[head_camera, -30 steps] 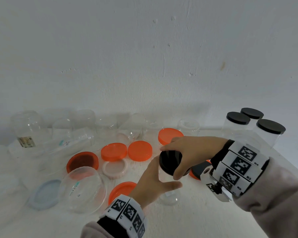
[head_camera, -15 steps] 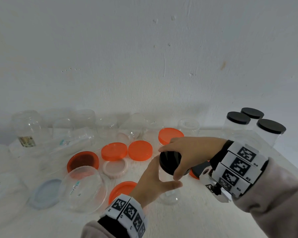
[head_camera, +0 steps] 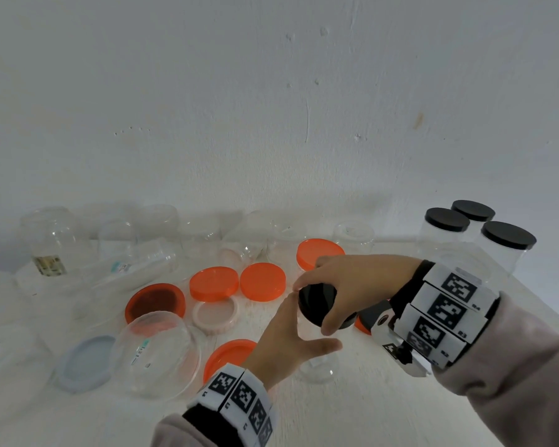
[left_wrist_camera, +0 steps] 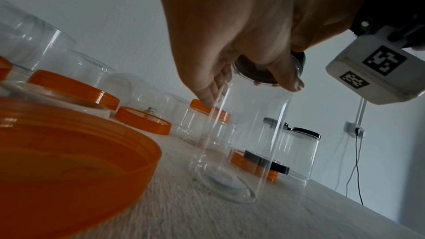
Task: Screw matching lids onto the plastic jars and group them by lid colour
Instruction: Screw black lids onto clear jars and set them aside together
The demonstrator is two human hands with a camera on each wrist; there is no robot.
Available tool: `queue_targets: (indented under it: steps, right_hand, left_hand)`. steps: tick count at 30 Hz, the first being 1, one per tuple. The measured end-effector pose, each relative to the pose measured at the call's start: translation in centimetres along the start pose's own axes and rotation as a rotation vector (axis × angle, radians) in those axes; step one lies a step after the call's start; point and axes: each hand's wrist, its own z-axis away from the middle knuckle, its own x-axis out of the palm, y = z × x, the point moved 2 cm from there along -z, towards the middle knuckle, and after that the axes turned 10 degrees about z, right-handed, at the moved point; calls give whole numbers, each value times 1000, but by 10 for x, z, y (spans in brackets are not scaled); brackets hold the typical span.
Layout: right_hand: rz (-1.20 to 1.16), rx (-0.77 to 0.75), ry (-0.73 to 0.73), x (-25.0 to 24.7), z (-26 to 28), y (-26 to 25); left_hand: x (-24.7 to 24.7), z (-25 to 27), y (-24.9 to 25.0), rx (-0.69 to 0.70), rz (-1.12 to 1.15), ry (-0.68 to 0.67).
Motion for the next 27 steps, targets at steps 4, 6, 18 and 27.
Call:
queue_targets:
  steps: [4,6,18,27]
  right_hand:
    - [23,10,17,2,-2,0]
    - [30,12,38,4,-1,0]
    - [-29,79,358,44,9,0]
    - [-232,5,439,66,13,20]
  left_hand:
    - [-1,0,-2,-20,-4,-14]
    - [-1,0,-2,-17,-3,-15]
    - [1,4,5,-15,1,-1]
    - [1,6,3,-18,-2,30]
